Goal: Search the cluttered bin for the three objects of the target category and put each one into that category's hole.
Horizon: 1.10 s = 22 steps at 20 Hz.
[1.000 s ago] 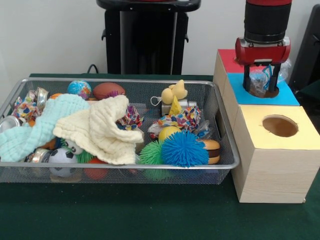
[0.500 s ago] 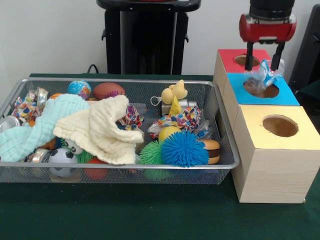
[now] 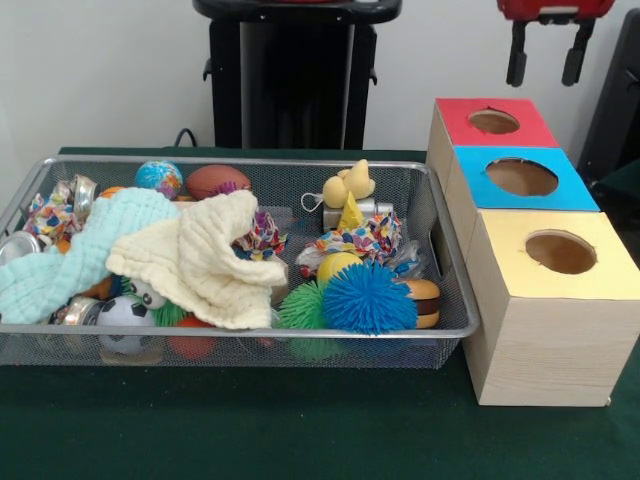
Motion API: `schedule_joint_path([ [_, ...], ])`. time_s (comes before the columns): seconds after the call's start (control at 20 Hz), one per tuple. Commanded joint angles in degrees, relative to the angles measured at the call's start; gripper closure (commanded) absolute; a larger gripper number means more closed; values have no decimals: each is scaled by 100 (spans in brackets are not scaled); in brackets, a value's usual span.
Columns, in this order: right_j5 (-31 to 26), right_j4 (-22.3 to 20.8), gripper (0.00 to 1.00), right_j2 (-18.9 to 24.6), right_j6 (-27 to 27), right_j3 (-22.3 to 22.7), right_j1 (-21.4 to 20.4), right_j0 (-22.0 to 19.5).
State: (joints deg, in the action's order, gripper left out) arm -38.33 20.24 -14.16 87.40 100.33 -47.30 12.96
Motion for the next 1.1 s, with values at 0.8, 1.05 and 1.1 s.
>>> schedule_joint_path([
  [0.8, 489, -852, 0, 27, 342, -158, 275, -626],
  [1.05, 979, -1267, 0, 304, 59, -46, 387, -1007],
  [1.1, 1083, -1385, 0, 357, 8, -26, 424, -1068],
])
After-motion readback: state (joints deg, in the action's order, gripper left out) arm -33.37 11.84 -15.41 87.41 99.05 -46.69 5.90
